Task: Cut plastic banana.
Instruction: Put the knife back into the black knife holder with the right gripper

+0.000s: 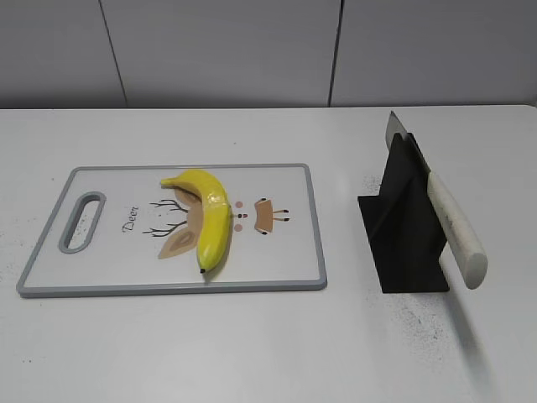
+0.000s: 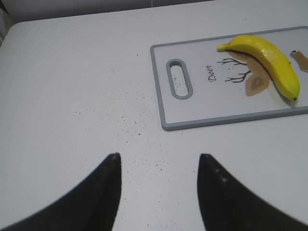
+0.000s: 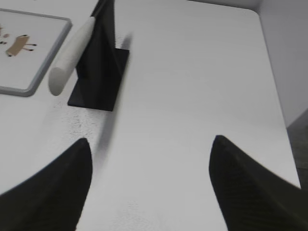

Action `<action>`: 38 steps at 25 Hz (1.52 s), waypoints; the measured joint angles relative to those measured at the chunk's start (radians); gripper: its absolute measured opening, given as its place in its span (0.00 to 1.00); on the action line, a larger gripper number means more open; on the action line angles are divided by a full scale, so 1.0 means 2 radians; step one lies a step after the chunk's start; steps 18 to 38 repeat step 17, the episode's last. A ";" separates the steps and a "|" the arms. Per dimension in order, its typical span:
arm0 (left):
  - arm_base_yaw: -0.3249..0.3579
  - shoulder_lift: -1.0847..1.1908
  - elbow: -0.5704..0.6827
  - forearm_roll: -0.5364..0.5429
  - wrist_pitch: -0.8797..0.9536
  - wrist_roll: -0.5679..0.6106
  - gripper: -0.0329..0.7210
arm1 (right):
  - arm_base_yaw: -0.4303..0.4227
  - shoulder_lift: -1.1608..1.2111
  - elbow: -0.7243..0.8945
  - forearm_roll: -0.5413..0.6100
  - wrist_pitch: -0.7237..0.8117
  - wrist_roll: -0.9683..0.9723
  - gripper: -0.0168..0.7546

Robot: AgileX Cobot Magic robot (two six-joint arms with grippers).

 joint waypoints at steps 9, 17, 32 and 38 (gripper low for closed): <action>0.000 0.000 0.000 0.000 0.000 0.000 0.69 | -0.079 0.000 0.000 0.000 0.000 0.000 0.77; 0.000 0.000 0.000 0.000 0.000 0.000 0.69 | -0.079 0.000 0.000 0.000 0.000 0.000 0.77; 0.000 0.000 0.000 0.000 0.000 0.000 0.69 | -0.079 0.000 0.000 0.000 0.000 0.000 0.77; 0.000 0.000 0.000 0.000 0.000 0.000 0.69 | -0.079 0.000 0.000 0.000 0.000 0.000 0.77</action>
